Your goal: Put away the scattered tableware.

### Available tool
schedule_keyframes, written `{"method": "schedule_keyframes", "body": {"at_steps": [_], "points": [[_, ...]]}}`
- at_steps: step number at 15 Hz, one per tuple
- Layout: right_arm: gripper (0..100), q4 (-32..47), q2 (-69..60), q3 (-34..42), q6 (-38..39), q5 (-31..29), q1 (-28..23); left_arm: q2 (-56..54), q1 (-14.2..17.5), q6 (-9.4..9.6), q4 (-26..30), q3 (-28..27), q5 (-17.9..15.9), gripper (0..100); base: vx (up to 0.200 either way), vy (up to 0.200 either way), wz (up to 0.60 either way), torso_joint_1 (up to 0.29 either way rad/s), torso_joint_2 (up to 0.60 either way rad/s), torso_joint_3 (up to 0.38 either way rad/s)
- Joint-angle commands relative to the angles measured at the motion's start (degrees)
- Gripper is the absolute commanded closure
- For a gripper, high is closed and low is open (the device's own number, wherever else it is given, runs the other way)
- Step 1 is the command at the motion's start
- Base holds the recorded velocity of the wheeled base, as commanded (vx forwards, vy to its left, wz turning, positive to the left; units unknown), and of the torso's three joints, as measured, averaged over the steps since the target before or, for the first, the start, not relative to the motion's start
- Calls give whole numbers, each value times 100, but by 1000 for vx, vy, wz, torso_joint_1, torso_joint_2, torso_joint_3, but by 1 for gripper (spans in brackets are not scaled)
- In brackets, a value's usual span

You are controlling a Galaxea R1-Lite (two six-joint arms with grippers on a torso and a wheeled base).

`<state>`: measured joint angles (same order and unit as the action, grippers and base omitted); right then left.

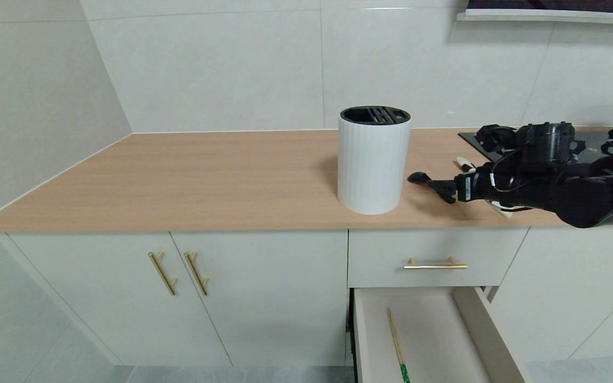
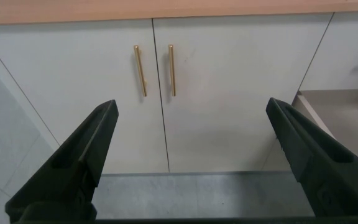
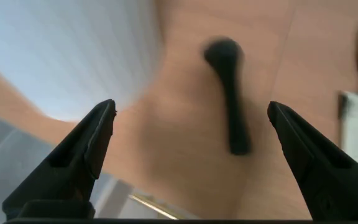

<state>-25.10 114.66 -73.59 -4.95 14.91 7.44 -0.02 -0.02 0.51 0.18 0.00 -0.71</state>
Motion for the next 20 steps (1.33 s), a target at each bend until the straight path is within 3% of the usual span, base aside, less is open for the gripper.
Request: {"method": "schedule_keyframes", "body": {"at_steps": [1, 15, 16, 20], "points": [[0, -30, 293, -15, -235, 38, -164, 2, 2, 2, -1, 0, 0, 0, 0, 0, 0, 0, 0, 0], [0, -39, 1040, -507, -358, -225, -128, 2, -6, 2, -1, 0, 0, 0, 0, 0, 0, 0, 0, 0], [100, -39, 1040, -516, -358, -234, -128, 2, 2, 2, -1, 0, 0, 0, 0, 0, 0, 0, 0, 0], [100, -30, 1040, -498, -340, -225, -120, 2, -6, 2, -1, 0, 0, 0, 0, 0, 0, 0, 0, 0]]}}
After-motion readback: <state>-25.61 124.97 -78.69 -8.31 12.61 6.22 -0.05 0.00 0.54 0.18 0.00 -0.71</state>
